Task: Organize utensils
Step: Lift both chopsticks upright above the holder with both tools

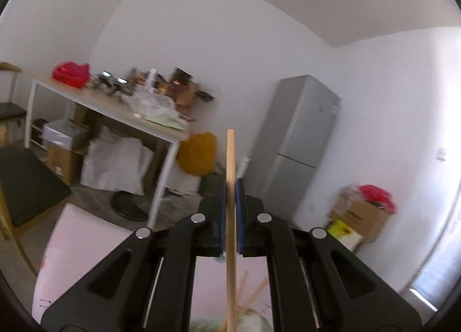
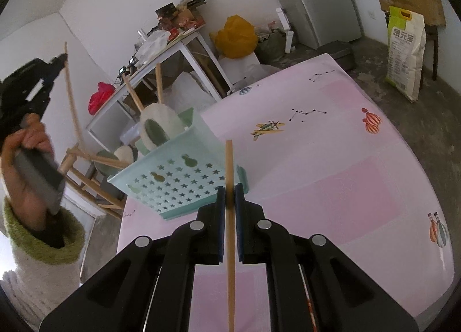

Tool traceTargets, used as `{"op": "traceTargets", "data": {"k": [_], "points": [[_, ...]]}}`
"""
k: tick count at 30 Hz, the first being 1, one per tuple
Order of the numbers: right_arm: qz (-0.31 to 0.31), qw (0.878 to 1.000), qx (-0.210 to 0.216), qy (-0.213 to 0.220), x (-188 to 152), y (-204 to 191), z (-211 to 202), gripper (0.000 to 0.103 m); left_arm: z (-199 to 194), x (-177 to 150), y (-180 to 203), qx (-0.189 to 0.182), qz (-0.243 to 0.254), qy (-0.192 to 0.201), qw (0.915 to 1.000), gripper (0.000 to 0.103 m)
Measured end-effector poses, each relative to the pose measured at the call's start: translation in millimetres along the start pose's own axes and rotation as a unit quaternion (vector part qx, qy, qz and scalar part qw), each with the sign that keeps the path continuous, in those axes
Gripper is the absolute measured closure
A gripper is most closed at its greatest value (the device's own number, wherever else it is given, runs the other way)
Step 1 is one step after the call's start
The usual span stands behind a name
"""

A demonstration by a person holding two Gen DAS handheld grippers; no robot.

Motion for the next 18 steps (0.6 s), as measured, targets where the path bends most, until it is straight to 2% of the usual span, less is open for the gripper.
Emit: {"op": "traceTargets", "data": {"k": [6,12,18], "points": [[0.011,1.0,-0.001,-0.003,4.1,13.5,5.2,0.096,12.8,-3.1,4.5,0.059,0.051,0.026,0.9966,0.098],[0.022,1.0,0.003,-0.005,4.0,21.5,8.8,0.096,7.0,-16.1,25.0,0.066,0.093,0.035,0.9929,0.098],[0.025,1.0,0.002,-0.005,3.0,25.1,9.2,0.096,11.2,-35.0,8.7,0.088,0.095,0.018,0.9914,0.098]]}}
Point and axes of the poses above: each gripper's, at about its wrist camera, not at the fingertips, and z roughly the way its jaws point, y to its right, x to its top, the point moved 10 cm from there along z, roughly the way its jaws point, and after that the axes turned 9 degrees about -x, right-handed, at the moved point
